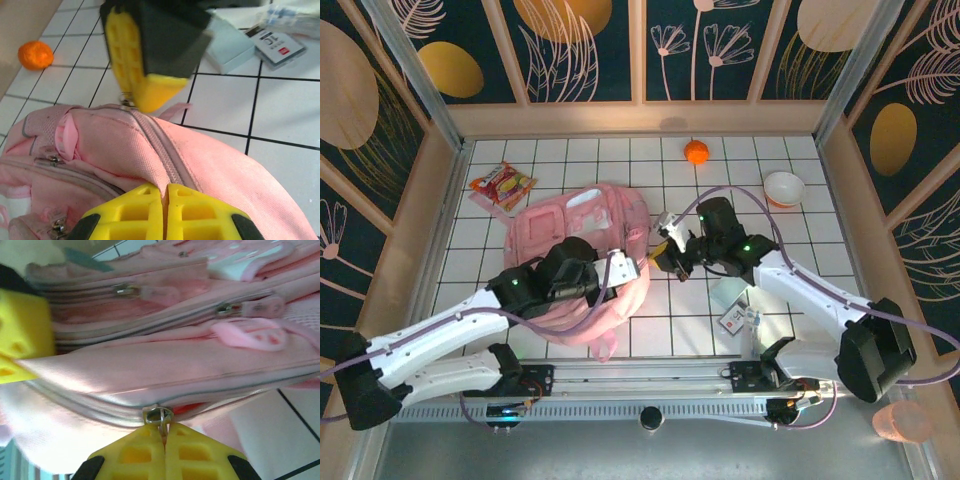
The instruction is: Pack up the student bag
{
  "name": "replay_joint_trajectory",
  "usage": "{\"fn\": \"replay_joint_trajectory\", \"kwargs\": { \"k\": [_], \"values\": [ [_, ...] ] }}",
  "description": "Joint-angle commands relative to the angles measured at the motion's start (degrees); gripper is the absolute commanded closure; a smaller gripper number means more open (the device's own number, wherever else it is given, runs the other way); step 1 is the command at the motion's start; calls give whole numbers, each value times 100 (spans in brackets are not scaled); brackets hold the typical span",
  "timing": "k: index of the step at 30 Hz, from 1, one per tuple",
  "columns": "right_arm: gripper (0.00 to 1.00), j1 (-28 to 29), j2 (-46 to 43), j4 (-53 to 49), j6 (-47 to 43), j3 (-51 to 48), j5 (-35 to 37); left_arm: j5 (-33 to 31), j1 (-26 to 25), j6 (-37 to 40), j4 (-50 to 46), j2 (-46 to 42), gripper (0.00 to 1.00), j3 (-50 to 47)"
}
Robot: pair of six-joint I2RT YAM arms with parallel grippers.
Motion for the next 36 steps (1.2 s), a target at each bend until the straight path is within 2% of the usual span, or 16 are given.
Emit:
{"fn": "replay_joint_trajectory", "kwargs": {
  "k": [1, 6, 8, 11, 12, 14, 16, 17, 18, 22, 25, 30, 33, 36],
  "values": [
    [100, -395, 409, 641, -82, 107, 356, 901, -23, 527, 297, -436, 100, -162],
    [100, -987, 1065, 1210, -37, 292, 728, 1223, -15, 607, 312, -495, 100, -126],
    [100, -1166, 1247, 1277, -59, 457, 647, 918, -15, 550, 431, -416, 100, -142],
    [100, -1229, 1219, 1166, -186, 625, 490, 3, -17, 404, 977, -63, 100, -243],
    [95, -1249, 1146, 1096, -215, 628, 408, -219, -6, 378, 1185, 136, 100, -235],
    [67, -1303, 974, 927, -303, 565, 362, -176, 177, 249, 1534, 468, 100, -193],
    [53, -1362, 727, 725, -524, 426, 338, 588, 631, 48, 1717, 547, 52, -160],
    [50, -1377, 598, 625, -682, 356, 313, 861, 833, -12, 1739, 493, 40, -167],
    [47, -1371, 458, 521, -889, 283, 267, 1062, 1012, 68, 1650, 416, 34, -181],
    [45, -1366, 193, 281, -1400, 146, 78, 1336, 1494, 781, 666, 273, 19, -185],
    [45, -1298, 218, 106, -1759, 158, -77, 1427, 1527, 1350, 128, 328, 10, -314],
    [45, -979, 360, 22, -2179, 154, 40, 1701, 1519, 1777, -93, 552, 7, -490],
    [45, -823, 480, 132, -2209, 143, 35, 1344, 1522, 1991, 52, 588, 6, -711],
    [45, -710, 589, 288, -2190, 143, 7, 274, 1518, 1752, 714, 572, 8, -1024]
  ]
}}
